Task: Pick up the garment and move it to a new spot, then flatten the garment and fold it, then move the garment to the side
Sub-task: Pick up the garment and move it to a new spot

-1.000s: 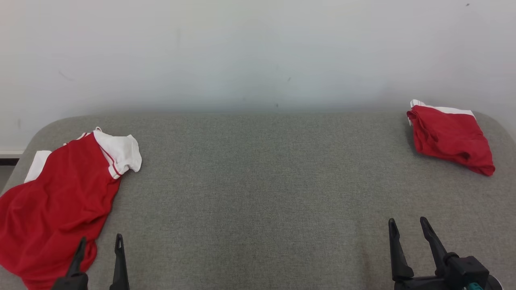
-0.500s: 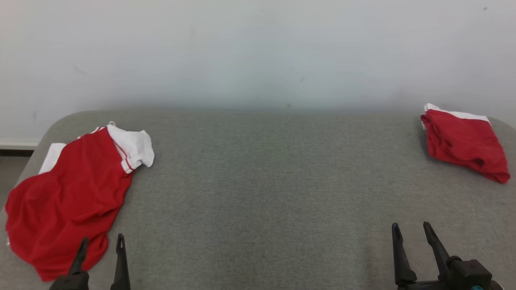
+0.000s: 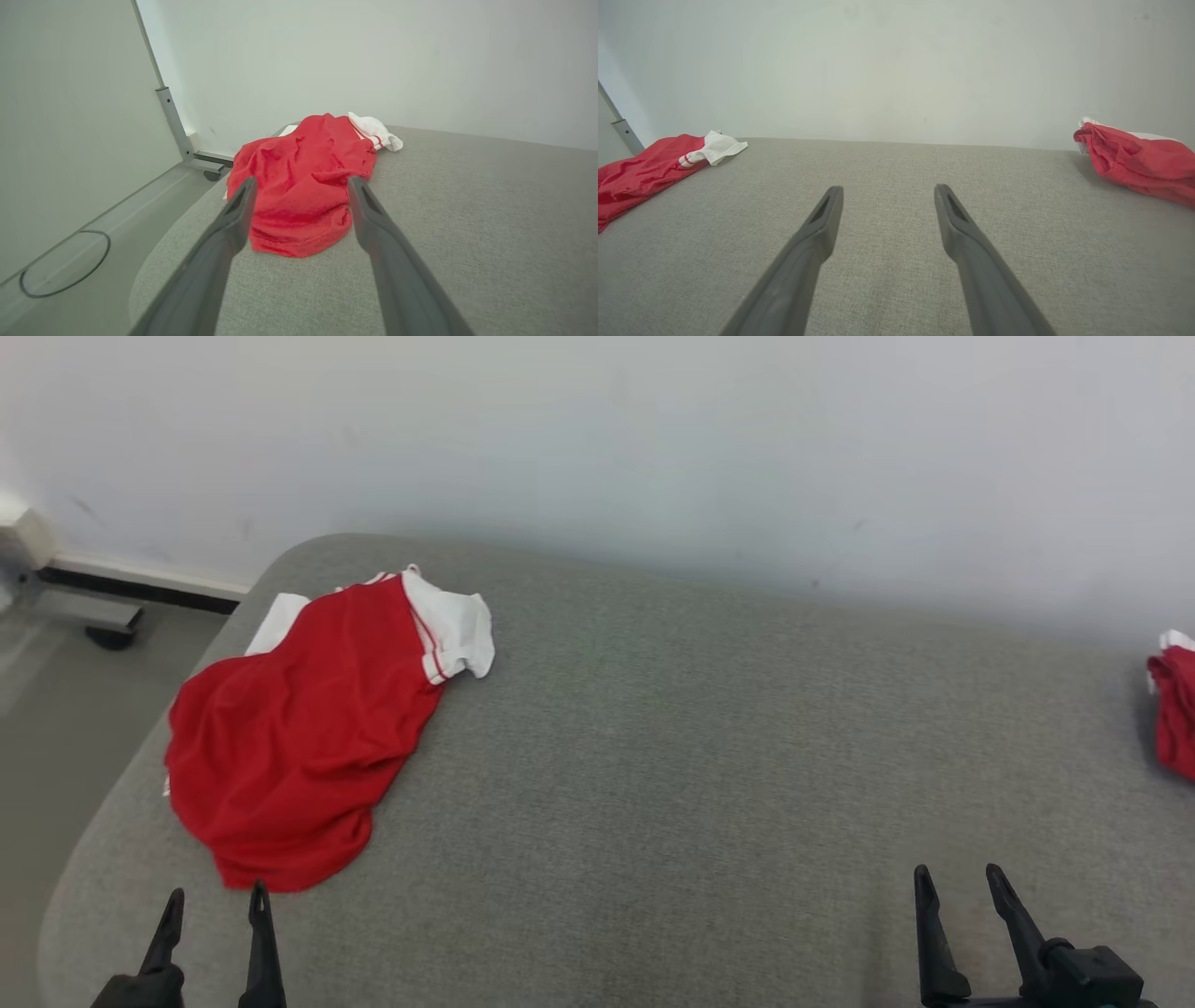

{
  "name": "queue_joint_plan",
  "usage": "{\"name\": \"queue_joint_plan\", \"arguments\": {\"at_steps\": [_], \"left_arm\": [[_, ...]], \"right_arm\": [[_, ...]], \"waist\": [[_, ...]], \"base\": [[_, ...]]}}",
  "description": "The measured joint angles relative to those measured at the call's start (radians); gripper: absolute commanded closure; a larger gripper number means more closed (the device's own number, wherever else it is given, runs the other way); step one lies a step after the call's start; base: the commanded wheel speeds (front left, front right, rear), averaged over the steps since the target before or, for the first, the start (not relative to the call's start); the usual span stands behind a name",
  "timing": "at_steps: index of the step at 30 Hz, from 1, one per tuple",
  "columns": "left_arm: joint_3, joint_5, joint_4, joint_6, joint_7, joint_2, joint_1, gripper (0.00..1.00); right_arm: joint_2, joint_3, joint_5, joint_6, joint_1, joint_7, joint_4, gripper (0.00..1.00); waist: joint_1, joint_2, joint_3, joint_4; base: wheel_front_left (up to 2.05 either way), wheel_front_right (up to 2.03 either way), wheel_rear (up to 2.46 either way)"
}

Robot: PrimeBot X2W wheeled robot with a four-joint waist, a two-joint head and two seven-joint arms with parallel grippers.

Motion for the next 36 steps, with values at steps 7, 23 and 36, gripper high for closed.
{"name": "queue_joint_plan", "arguments": {"at_steps": [7, 23, 36], "left_arm": [[0.011, -0.013, 0.006, 0.011, -0.014, 0.0, 0.008, 0.0], [0.046, -0.043, -0.018, 0.055, -0.04, -0.003, 0.036, 0.0], [0.059, -0.069, -0.011, 0.058, -0.058, 0.003, 0.006, 0.0]], "right_arm": [[0.0, 0.0, -0.006, 0.0, -0.006, 0.001, 0.002, 0.0], [0.0, 0.024, -0.018, 0.0, -0.04, 0.016, 0.011, 0.0], [0.0, 0.014, -0.028, 0.0, -0.042, 0.014, 0.0, 0.0]], "waist": [[0.0001, 0.0, 0.009, 0.109], [0.0001, 0.0001, 0.037, 0.232], [0.0001, 0.0001, 0.044, 0.218]], "base": [[0.0, 0.0, 0.0], [0.0, 0.0, 0.0], [0.0, 0.0, 0.0]]}}
